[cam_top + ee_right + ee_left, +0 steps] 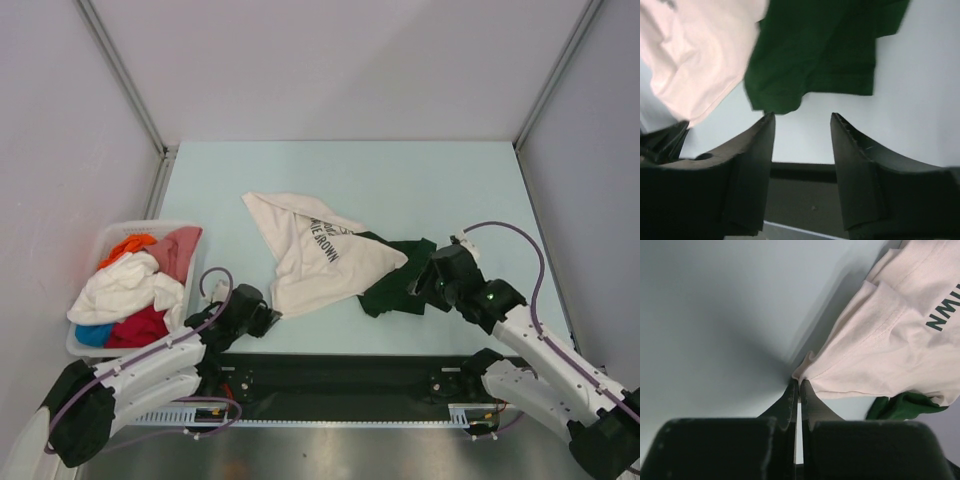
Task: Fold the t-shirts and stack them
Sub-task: Flatten the tshirt out
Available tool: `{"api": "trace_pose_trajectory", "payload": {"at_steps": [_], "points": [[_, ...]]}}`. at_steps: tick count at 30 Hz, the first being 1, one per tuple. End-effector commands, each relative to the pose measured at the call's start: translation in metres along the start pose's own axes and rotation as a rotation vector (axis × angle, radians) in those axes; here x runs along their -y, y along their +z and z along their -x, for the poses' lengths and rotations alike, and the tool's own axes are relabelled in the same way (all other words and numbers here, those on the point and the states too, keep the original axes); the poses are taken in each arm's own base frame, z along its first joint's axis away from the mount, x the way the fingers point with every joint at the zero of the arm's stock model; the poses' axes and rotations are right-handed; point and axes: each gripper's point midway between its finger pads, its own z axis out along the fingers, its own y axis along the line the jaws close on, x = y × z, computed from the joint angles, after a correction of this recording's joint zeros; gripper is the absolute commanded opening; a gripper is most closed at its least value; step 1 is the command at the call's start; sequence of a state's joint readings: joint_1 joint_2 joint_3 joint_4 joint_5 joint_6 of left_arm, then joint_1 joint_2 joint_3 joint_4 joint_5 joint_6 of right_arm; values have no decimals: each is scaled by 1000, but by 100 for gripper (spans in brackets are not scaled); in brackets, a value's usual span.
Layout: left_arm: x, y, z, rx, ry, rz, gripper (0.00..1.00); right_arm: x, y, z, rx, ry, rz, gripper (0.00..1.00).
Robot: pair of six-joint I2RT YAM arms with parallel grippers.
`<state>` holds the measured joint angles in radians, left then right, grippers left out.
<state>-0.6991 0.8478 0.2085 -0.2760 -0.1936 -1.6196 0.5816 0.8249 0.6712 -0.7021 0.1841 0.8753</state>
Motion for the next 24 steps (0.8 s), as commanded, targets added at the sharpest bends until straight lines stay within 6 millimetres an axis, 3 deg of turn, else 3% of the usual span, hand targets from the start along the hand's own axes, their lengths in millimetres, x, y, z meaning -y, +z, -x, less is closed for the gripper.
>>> {"api": "trace_pose_trajectory", "payload": {"at_steps": [1, 3, 5, 7, 12, 18, 24], "points": [[-14, -3, 11, 58, 123, 36, 0, 31, 9, -7, -33, 104, -79, 51], [-7, -6, 13, 63, 162, 5, 0, 50, 15, -2, -17, 155, -124, 40], [-5, -8, 13, 60, 195, -11, 0, 62, 18, -6, -31, 185, -139, 23], [-2, -10, 13, 60, 209, -30, 0, 66, 24, -2, -23, 228, -116, 20], [3, -10, 10, 47, 241, -62, 0, 84, 44, -12, -60, 208, -152, 30], [10, -8, 7, 39, 265, -74, 0, 73, 61, -20, -116, 185, -99, 37], [13, -7, 4, 21, 272, -79, 0, 72, 64, -24, -123, 187, -100, 40]]}}
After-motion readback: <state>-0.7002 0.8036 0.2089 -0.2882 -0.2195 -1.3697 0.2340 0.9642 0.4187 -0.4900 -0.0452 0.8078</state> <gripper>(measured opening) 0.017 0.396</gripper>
